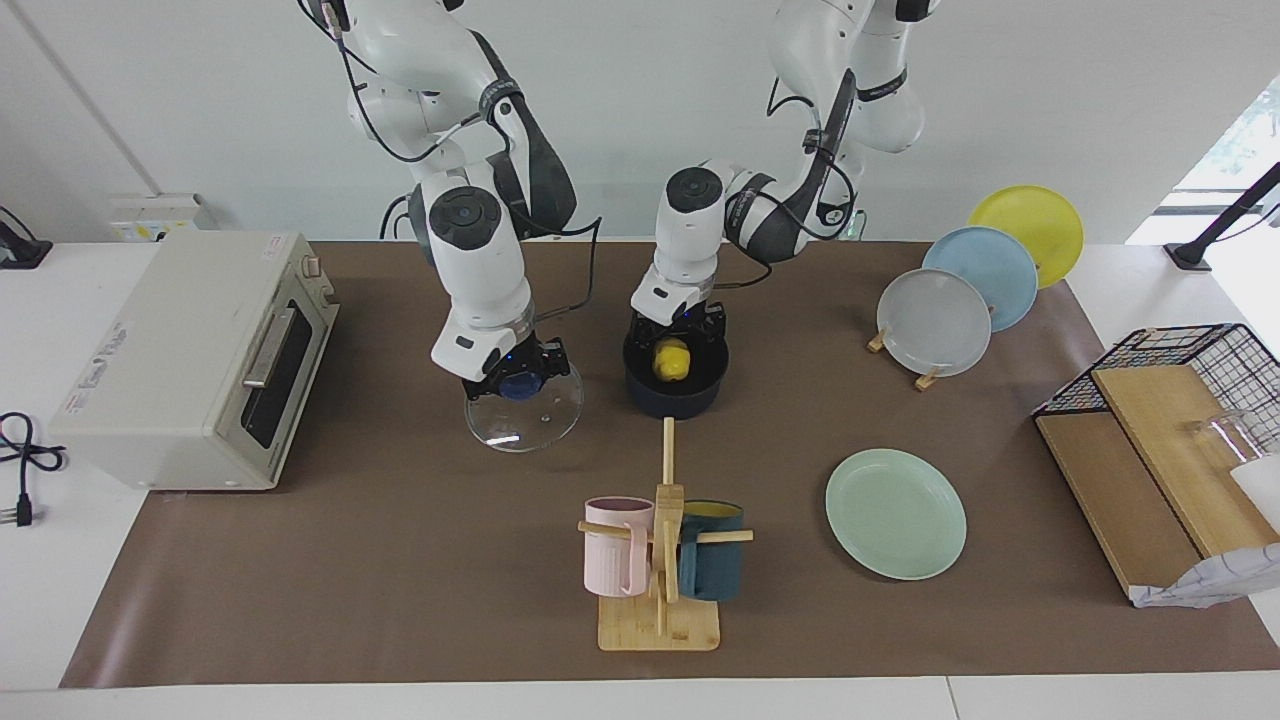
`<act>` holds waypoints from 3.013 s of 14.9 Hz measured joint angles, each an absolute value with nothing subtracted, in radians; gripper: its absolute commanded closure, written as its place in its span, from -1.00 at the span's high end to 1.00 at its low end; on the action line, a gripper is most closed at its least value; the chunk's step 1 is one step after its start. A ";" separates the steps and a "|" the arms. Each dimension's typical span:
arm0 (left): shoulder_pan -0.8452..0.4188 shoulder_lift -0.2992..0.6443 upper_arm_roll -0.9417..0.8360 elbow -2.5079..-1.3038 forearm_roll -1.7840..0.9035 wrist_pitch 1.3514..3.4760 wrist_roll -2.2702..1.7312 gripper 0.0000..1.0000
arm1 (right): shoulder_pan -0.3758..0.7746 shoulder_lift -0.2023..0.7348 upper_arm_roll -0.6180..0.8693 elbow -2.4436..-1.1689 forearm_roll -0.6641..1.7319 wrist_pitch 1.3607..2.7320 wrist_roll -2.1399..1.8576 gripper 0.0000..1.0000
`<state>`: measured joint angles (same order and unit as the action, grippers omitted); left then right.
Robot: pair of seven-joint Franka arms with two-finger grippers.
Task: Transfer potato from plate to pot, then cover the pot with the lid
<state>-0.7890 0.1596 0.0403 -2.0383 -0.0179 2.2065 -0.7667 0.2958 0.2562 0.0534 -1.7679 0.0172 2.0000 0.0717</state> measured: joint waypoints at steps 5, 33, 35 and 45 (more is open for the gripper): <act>-0.642 0.002 0.047 -1.858 -0.043 1.878 -0.631 1.00 | 0.335 0.260 0.055 -1.736 0.018 1.974 0.150 -1.00; -0.138 -0.024 0.072 -1.578 -0.019 1.484 -0.004 1.00 | 0.698 0.431 0.048 -1.575 -0.006 1.964 0.794 -1.00; -0.138 -0.024 0.070 -1.582 -0.019 1.495 -0.004 1.00 | 0.699 0.430 0.048 -1.578 -0.006 1.964 0.794 -1.00; -0.136 -0.023 0.023 -1.589 -0.019 1.523 -0.031 1.00 | 0.701 0.418 0.049 -1.605 -0.006 1.964 0.793 -1.00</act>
<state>-0.1360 -0.0228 0.0232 -1.5887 -0.0188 1.5230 -0.0311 0.7008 0.4180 0.0493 -1.6052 -0.0060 1.9638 0.7935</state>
